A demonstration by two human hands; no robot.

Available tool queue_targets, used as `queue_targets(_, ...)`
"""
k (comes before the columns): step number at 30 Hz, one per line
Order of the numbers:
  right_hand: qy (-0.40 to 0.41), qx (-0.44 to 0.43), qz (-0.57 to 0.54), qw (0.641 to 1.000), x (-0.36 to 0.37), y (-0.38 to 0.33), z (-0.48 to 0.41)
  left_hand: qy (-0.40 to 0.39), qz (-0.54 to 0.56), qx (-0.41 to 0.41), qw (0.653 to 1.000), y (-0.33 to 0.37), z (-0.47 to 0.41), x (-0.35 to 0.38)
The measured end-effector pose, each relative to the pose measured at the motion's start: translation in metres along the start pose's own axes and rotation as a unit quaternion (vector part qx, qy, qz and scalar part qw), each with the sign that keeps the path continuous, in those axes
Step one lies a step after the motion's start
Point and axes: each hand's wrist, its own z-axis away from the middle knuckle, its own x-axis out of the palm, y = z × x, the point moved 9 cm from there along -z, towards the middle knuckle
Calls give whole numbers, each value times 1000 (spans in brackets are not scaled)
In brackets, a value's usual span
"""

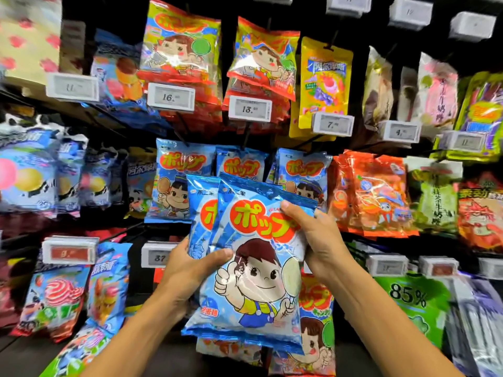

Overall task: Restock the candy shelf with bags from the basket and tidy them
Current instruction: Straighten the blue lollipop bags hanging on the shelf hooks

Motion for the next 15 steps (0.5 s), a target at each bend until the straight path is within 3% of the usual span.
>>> queue_targets(9, -6, -18, -9, 1000, -5, -13, -2, 11, 21, -7, 1000, 1, 3, 10)
queue_targets(15, -4, -176, 134, 975, 7, -56, -9, 23, 9, 15, 1000, 23, 2, 6)
